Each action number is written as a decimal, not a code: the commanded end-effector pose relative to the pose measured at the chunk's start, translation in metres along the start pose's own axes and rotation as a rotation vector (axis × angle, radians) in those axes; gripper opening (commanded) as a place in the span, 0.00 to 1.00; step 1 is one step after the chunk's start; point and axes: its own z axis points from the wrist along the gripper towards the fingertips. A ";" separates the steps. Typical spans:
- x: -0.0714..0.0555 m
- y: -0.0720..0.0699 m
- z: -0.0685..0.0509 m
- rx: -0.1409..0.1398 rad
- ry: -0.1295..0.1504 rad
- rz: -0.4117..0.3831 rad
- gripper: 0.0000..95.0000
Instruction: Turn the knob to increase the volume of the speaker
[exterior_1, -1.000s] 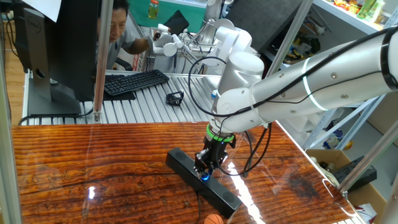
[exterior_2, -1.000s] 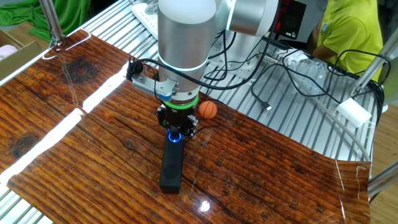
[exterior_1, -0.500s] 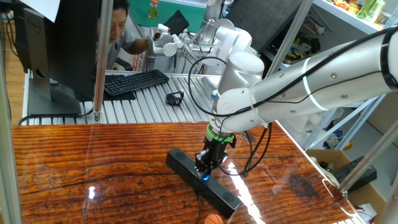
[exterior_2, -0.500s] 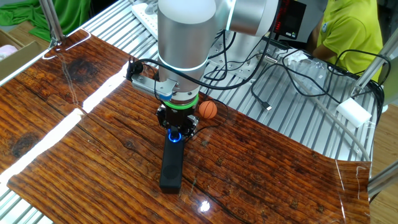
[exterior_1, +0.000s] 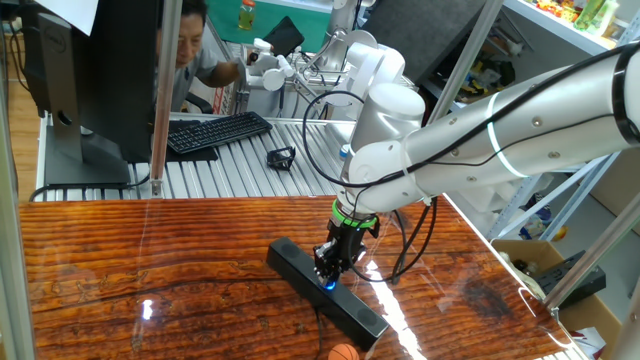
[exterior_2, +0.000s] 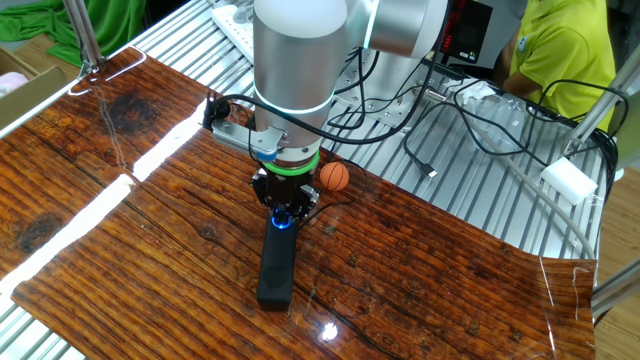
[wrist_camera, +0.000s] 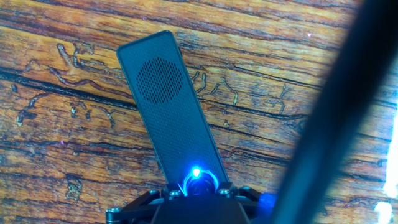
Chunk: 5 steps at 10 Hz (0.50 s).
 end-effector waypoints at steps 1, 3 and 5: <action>0.000 0.000 0.000 0.000 -0.003 -0.001 0.00; 0.000 0.000 0.000 0.000 -0.003 0.000 0.00; 0.000 0.000 0.000 -0.002 -0.003 0.005 0.00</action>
